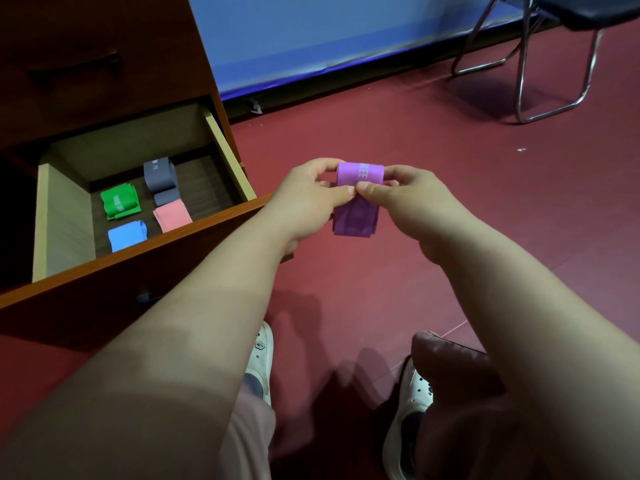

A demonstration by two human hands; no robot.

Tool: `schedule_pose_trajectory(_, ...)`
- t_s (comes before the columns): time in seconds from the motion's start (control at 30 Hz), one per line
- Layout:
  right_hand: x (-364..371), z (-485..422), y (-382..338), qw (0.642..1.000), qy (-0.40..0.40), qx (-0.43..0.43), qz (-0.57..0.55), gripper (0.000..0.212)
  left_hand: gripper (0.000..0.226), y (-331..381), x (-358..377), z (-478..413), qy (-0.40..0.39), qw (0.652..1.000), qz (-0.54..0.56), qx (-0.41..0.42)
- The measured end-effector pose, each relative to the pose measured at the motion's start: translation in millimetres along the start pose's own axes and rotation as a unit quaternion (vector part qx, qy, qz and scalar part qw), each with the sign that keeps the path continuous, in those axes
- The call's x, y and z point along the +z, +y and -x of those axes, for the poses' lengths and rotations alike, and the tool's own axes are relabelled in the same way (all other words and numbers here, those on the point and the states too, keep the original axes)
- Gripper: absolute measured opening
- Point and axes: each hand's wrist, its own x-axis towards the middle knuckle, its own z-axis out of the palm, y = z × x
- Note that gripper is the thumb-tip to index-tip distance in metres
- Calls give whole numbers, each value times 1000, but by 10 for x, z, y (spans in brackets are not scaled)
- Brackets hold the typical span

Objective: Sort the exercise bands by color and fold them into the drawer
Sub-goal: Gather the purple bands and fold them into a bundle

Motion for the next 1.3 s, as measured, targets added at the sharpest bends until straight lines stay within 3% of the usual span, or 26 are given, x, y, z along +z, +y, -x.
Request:
schedule_pose_trajectory(0.27,35,-21,-10,1000,13,9,24,29,37,75,16,11,-2,999,42,-24)
schedule_pose_trajectory(0.5,99,6,-39,994,-7,80,-72,51,43,83,-23,1,48,995,81,-11)
schedule_pose_trajectory(0.73,124,91,-122,979,-47,130,-151,39,37,100,-2,3,66,989,130,-15)
schedule_pose_trajectory(0.93,178,87,-105,980,-57,123,-149,46,25,113,31,2,88,984,155,-15)
schedule_pose_trajectory(1.17,202,98,-91,976,-76,114,-167,38,27,135,48,28,120,985,122,14)
schedule_pose_trajectory(1.3,230,105,-108,975,-47,106,-189,32,25,136,130,58,121,984,132,16)
